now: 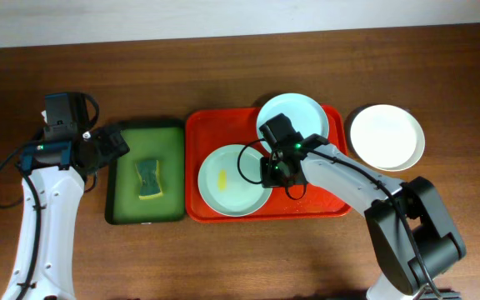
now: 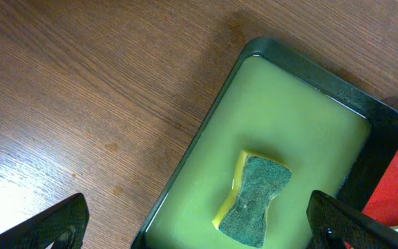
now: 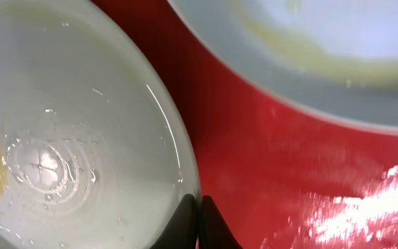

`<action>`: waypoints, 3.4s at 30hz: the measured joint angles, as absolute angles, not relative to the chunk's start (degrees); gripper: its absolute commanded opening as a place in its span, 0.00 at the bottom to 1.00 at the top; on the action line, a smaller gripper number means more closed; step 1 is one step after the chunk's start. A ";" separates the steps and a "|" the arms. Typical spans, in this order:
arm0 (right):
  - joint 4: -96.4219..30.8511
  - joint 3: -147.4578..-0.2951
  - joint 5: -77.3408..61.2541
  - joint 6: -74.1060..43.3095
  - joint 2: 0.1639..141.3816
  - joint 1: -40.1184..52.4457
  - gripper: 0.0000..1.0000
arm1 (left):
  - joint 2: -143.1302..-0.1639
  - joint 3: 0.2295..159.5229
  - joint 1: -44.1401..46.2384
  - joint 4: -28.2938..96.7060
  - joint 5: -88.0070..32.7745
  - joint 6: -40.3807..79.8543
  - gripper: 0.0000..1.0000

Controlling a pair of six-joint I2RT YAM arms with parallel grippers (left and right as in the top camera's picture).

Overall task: Clean dirty plates on tray and stack at the side
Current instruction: 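Hold the white plate up on the red tray with the right gripper, then grasp the green-yellow sponge in the green tray with the left gripper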

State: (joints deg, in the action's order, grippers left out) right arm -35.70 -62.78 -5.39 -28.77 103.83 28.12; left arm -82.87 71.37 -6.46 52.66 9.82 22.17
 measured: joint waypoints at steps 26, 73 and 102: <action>-49.60 -72.36 -0.14 -28.71 98.89 28.16 0.61 | -82.87 71.37 -6.46 52.62 9.82 22.17 0.99; -26.11 -54.85 -3.70 -30.26 100.57 26.35 0.04 | -82.87 71.37 -6.46 52.38 9.82 22.17 0.99; -26.15 -54.87 -3.86 -30.24 100.57 26.35 0.04 | -101.16 71.57 0.69 53.49 -1.54 16.21 0.44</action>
State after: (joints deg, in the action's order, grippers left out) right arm -26.15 -54.87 -3.86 -30.24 100.57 26.35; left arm -101.16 71.57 0.69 53.49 -1.54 16.21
